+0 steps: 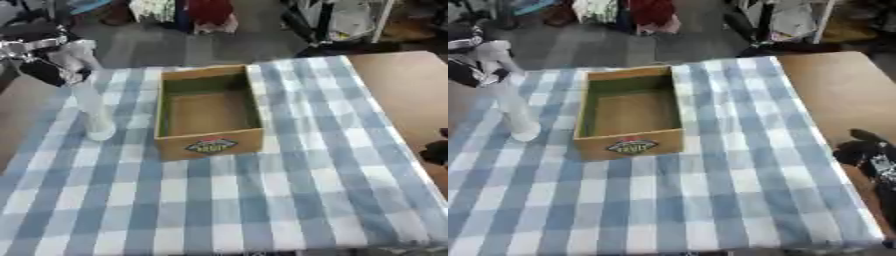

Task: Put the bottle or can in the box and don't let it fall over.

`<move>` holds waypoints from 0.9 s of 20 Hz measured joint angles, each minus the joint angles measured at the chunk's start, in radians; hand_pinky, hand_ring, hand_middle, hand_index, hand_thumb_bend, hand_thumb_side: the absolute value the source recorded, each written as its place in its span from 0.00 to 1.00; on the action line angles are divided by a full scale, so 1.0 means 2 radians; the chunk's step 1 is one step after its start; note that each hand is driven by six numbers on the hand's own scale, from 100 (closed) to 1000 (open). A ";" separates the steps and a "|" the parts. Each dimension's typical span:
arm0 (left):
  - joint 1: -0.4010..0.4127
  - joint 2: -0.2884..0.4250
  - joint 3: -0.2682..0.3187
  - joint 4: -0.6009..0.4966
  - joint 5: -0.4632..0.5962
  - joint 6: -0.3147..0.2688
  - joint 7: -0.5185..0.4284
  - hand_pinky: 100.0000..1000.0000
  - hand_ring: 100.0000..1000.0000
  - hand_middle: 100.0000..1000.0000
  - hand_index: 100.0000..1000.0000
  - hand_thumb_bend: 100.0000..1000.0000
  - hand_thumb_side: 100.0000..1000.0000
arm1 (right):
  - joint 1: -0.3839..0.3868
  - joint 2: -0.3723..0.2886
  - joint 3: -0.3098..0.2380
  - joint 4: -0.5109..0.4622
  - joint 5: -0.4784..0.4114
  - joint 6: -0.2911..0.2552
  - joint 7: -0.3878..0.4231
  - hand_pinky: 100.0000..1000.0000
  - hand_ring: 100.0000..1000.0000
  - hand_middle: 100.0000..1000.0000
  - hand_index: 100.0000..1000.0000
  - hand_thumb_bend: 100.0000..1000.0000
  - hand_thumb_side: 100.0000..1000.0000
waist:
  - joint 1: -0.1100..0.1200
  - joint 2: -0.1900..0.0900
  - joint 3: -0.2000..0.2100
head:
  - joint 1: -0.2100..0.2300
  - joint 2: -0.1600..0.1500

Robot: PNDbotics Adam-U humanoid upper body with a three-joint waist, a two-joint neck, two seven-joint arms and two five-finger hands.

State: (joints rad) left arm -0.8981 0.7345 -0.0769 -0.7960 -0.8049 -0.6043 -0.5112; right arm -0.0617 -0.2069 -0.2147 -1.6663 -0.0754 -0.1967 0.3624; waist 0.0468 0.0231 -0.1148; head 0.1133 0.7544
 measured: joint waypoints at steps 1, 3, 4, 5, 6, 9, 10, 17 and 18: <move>0.000 0.002 0.000 0.000 0.002 0.001 -0.001 0.71 0.57 0.53 0.83 0.11 0.47 | 0.000 0.000 0.000 0.000 0.000 0.000 0.000 0.75 0.67 0.61 0.83 0.00 0.76 | 0.000 0.000 0.000 | 0.000 0.000; -0.001 0.004 0.000 0.000 0.004 0.003 -0.003 0.72 0.58 0.55 0.84 0.11 0.49 | 0.000 0.000 0.000 0.000 0.000 0.000 0.000 0.75 0.67 0.61 0.83 0.00 0.76 | 0.000 -0.001 0.003 | 0.000 0.000; -0.001 0.007 0.000 -0.001 0.006 0.004 -0.004 0.72 0.59 0.55 0.84 0.12 0.50 | 0.000 0.000 0.000 0.000 0.000 0.000 0.000 0.75 0.67 0.61 0.83 0.00 0.76 | -0.001 -0.001 0.004 | 0.000 0.000; -0.001 0.008 0.001 -0.002 0.007 0.005 -0.005 0.72 0.59 0.56 0.84 0.12 0.50 | 0.000 0.000 0.000 0.000 0.000 -0.001 -0.001 0.75 0.67 0.61 0.83 0.00 0.76 | -0.002 -0.001 0.004 | 0.000 0.000; -0.001 0.009 0.001 -0.003 0.009 0.006 -0.006 0.73 0.59 0.56 0.84 0.12 0.50 | 0.000 0.000 0.000 0.000 0.000 -0.001 -0.001 0.75 0.67 0.61 0.83 0.00 0.76 | -0.003 -0.001 0.006 | 0.000 0.000; -0.001 0.012 0.001 -0.004 0.013 0.008 -0.008 0.73 0.60 0.56 0.85 0.12 0.51 | 0.000 0.000 0.000 0.000 0.000 -0.001 -0.001 0.75 0.67 0.61 0.83 0.00 0.76 | -0.003 -0.002 0.007 | 0.001 0.000; -0.001 0.012 0.001 -0.004 0.015 0.009 -0.009 0.73 0.60 0.56 0.85 0.11 0.51 | 0.000 0.000 0.000 0.000 0.000 -0.002 -0.002 0.75 0.67 0.61 0.83 0.00 0.76 | -0.003 -0.002 0.008 | 0.001 0.000; -0.006 0.012 0.003 -0.008 0.031 0.010 -0.010 0.74 0.64 0.62 0.88 0.10 0.54 | 0.000 0.000 0.000 0.001 0.000 -0.002 -0.002 0.75 0.67 0.61 0.83 0.00 0.76 | -0.006 -0.002 0.008 | 0.004 0.000; -0.007 0.012 0.003 -0.009 0.033 0.010 -0.010 0.74 0.65 0.63 0.88 0.11 0.54 | 0.000 0.000 0.000 0.002 0.000 -0.002 -0.002 0.75 0.67 0.61 0.83 0.00 0.76 | -0.006 -0.002 0.008 | 0.004 0.000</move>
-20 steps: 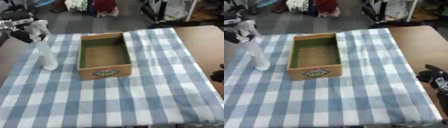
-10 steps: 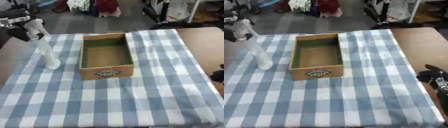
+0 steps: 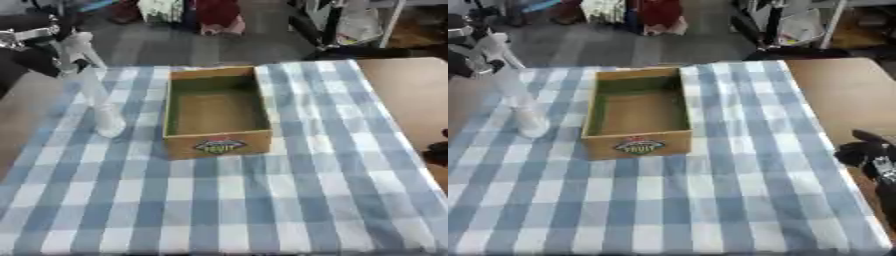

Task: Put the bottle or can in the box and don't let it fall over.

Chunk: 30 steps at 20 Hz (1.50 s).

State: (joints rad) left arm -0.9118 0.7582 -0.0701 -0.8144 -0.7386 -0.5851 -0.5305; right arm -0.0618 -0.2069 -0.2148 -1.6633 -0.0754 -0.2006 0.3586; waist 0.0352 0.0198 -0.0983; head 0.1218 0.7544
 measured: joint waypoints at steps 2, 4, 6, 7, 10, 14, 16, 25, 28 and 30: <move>-0.003 0.000 0.000 -0.001 0.003 0.000 0.000 0.75 0.66 0.65 0.89 0.12 0.56 | 0.000 0.000 0.000 0.000 0.000 0.000 0.000 0.75 0.67 0.61 0.83 0.00 0.76 | 0.000 0.000 0.000 | 0.000 0.000; -0.006 0.000 0.000 -0.004 0.006 -0.001 0.001 0.75 0.67 0.66 0.89 0.12 0.58 | 0.000 0.000 0.000 0.000 0.000 0.000 0.000 0.75 0.67 0.61 0.83 0.00 0.76 | 0.000 0.000 0.000 | 0.000 0.000; -0.008 0.000 0.000 -0.006 0.008 -0.001 0.001 0.75 0.68 0.66 0.90 0.12 0.57 | 0.000 0.000 0.000 0.000 0.000 0.000 0.000 0.75 0.67 0.61 0.83 0.00 0.76 | 0.000 0.000 -0.001 | 0.000 0.000; -0.009 0.000 0.000 -0.007 0.008 -0.001 0.001 0.75 0.67 0.66 0.90 0.12 0.57 | 0.000 0.000 0.000 0.000 0.000 0.000 0.000 0.75 0.67 0.61 0.83 0.00 0.76 | 0.000 0.000 -0.001 | 0.000 0.000; -0.010 0.000 -0.001 -0.007 0.008 -0.001 0.001 0.73 0.65 0.64 0.89 0.08 0.52 | 0.000 0.000 0.000 0.000 0.000 0.000 0.000 0.75 0.67 0.61 0.83 0.00 0.76 | 0.000 0.000 -0.002 | 0.001 0.000; -0.010 -0.001 -0.004 -0.006 0.007 0.001 -0.001 0.71 0.61 0.59 0.86 0.03 0.41 | 0.000 0.000 0.000 0.000 0.000 0.000 0.000 0.75 0.67 0.61 0.83 0.00 0.76 | 0.001 -0.001 -0.004 | 0.002 0.000; -0.010 -0.002 -0.006 -0.006 0.005 0.002 -0.002 0.70 0.60 0.57 0.85 0.01 0.36 | 0.000 0.000 0.000 0.000 0.000 0.000 0.000 0.75 0.67 0.61 0.83 0.00 0.76 | 0.001 -0.001 -0.005 | 0.003 0.000; -0.007 -0.010 -0.010 0.000 -0.013 0.003 -0.003 0.64 0.51 0.47 0.78 0.00 0.16 | 0.000 0.000 0.000 0.000 0.000 0.000 0.000 0.75 0.67 0.61 0.83 0.00 0.76 | 0.002 -0.001 -0.008 | 0.004 0.000; -0.007 -0.010 -0.010 0.000 -0.017 0.002 -0.002 0.58 0.44 0.40 0.74 0.00 0.05 | 0.000 0.000 0.000 0.000 0.000 0.000 0.000 0.75 0.67 0.61 0.83 0.00 0.76 | 0.003 -0.001 -0.009 | 0.004 0.000; -0.007 -0.010 -0.010 0.000 -0.019 0.000 -0.001 0.54 0.39 0.33 0.69 0.00 0.03 | 0.000 0.000 0.000 0.000 0.000 0.000 0.000 0.75 0.67 0.61 0.83 0.00 0.76 | 0.003 -0.001 -0.009 | 0.004 0.000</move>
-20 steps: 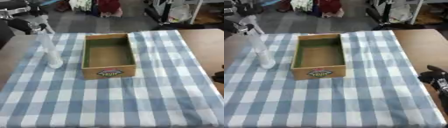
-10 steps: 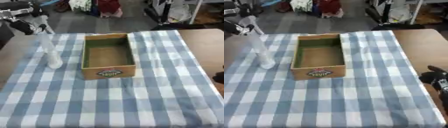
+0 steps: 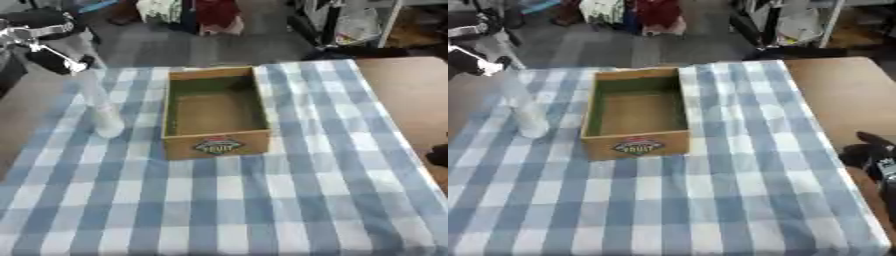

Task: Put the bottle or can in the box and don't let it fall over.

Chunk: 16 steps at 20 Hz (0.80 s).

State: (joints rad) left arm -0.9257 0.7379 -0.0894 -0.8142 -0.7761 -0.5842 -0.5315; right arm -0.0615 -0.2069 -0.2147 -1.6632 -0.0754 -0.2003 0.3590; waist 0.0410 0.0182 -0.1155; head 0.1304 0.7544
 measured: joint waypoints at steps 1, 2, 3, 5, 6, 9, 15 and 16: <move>0.000 0.000 0.000 0.000 0.000 0.000 0.000 0.51 0.36 0.30 0.67 0.00 0.04 | 0.000 0.000 0.000 0.000 0.000 0.000 0.000 0.75 0.67 0.61 0.83 0.00 0.76 | 0.000 0.000 0.000 | 0.000 0.000; 0.000 0.000 0.000 0.000 -0.001 -0.001 0.001 0.47 0.32 0.26 0.64 0.00 0.05 | 0.000 0.000 0.000 0.000 0.000 0.000 0.000 0.75 0.67 0.61 0.83 0.00 0.76 | 0.000 0.000 0.000 | 0.000 0.000; 0.000 0.000 0.000 0.000 -0.001 -0.001 0.001 0.43 0.27 0.21 0.60 0.00 0.07 | 0.000 0.000 0.000 0.000 0.000 0.000 0.000 0.75 0.67 0.61 0.83 0.00 0.76 | 0.000 0.000 0.000 | 0.000 0.000; 0.000 0.000 0.000 0.000 -0.001 -0.002 0.002 0.39 0.23 0.16 0.57 0.00 0.08 | 0.000 0.000 0.000 0.000 0.000 0.000 0.000 0.75 0.67 0.61 0.83 0.00 0.76 | 0.000 0.000 0.001 | 0.000 0.000; 0.001 0.000 0.000 0.000 -0.001 -0.003 0.003 0.32 0.16 0.09 0.51 0.00 0.11 | 0.000 0.000 0.000 0.000 0.000 0.000 0.000 0.75 0.67 0.61 0.83 0.00 0.76 | 0.000 0.000 0.001 | 0.000 0.000; 0.001 -0.003 0.000 0.002 0.000 -0.005 0.005 0.27 0.11 0.04 0.44 0.00 0.13 | 0.000 0.000 0.000 0.000 0.000 0.000 0.000 0.75 0.67 0.61 0.83 0.00 0.76 | -0.001 0.000 0.002 | 0.000 0.000; 0.002 -0.004 0.000 0.003 0.011 -0.009 0.009 0.24 0.06 0.00 0.40 0.00 0.19 | 0.000 0.000 0.000 0.000 0.000 0.000 0.000 0.75 0.67 0.61 0.83 0.00 0.76 | -0.001 0.000 0.002 | 0.000 0.000; 0.002 -0.004 0.000 0.002 0.014 -0.009 0.009 0.24 0.05 0.00 0.39 0.00 0.21 | 0.000 0.000 0.000 0.000 0.000 0.000 0.000 0.75 0.67 0.61 0.83 0.00 0.76 | -0.001 0.000 0.002 | 0.000 0.000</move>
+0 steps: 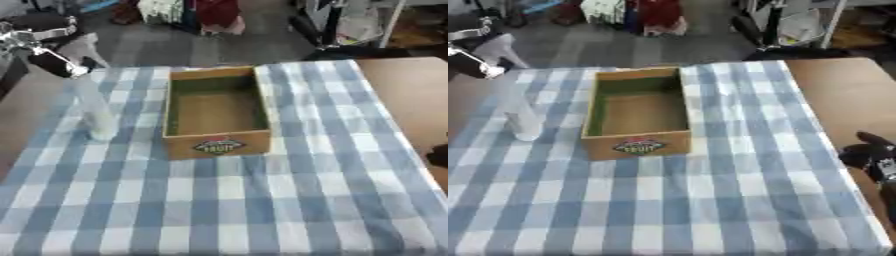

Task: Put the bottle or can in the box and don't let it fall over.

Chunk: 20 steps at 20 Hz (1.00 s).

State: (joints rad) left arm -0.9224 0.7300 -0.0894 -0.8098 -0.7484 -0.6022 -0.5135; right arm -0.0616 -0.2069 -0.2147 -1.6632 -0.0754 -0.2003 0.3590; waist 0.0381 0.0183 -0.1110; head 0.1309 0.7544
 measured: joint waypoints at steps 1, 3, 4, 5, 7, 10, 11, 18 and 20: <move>0.000 0.000 0.000 -0.001 0.003 0.000 0.000 0.24 0.05 0.00 0.39 0.00 0.22 | 0.000 0.000 0.000 0.000 0.000 0.000 0.000 0.75 0.67 0.61 0.83 0.00 0.76 | 0.000 0.000 0.000 | 0.000 0.000; 0.000 0.000 0.000 -0.004 0.010 0.000 0.000 0.24 0.04 0.00 0.39 0.00 0.23 | 0.000 0.000 0.000 0.000 0.000 0.000 0.000 0.75 0.67 0.61 0.83 0.00 0.76 | 0.000 0.000 0.000 | 0.000 0.000; 0.000 0.000 0.001 -0.007 0.013 0.000 0.000 0.23 0.04 0.00 0.39 0.00 0.25 | 0.000 0.000 0.000 0.000 0.000 0.000 0.000 0.75 0.67 0.61 0.83 0.00 0.76 | 0.000 0.000 0.000 | 0.000 0.000; 0.000 0.001 0.001 -0.010 0.017 0.001 -0.001 0.23 0.04 0.00 0.39 0.00 0.25 | 0.000 0.000 0.000 0.000 0.000 0.000 0.000 0.75 0.67 0.61 0.83 0.00 0.76 | 0.000 0.000 0.000 | 0.000 0.000; -0.001 0.001 0.002 -0.017 0.026 0.001 -0.001 0.23 0.04 0.00 0.38 0.00 0.27 | 0.000 0.000 0.000 0.000 0.000 0.000 0.000 0.75 0.67 0.61 0.83 0.00 0.76 | 0.000 0.000 0.001 | 0.000 0.000; -0.004 0.006 0.003 -0.028 0.042 0.002 -0.002 0.23 0.03 0.00 0.39 0.00 0.30 | 0.000 0.000 0.000 0.000 0.000 0.000 0.000 0.75 0.67 0.61 0.83 0.00 0.76 | 0.000 0.000 0.002 | -0.001 0.000; -0.006 0.007 0.003 -0.032 0.047 0.002 -0.002 0.23 0.03 0.00 0.39 0.00 0.31 | 0.000 0.000 0.000 0.000 0.000 0.000 0.000 0.75 0.67 0.61 0.83 0.00 0.76 | 0.000 0.000 0.002 | -0.002 0.000; -0.016 0.010 -0.002 -0.087 0.104 0.003 -0.001 0.23 0.02 0.00 0.40 0.00 0.34 | 0.000 0.000 0.000 0.000 0.000 0.000 0.000 0.75 0.66 0.61 0.83 0.00 0.76 | 0.000 0.000 0.002 | -0.003 0.000; -0.020 0.009 -0.009 -0.106 0.121 0.004 0.001 0.23 0.03 0.00 0.40 0.00 0.32 | 0.000 0.000 0.000 0.000 0.000 0.000 0.000 0.75 0.66 0.61 0.83 0.00 0.76 | 0.001 0.000 0.001 | -0.003 0.000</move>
State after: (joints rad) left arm -0.9627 0.7487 -0.1064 -1.0225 -0.5064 -0.5941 -0.5117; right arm -0.0615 -0.2069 -0.2147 -1.6632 -0.0754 -0.1996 0.3581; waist 0.0400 0.0182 -0.1089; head 0.1246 0.7544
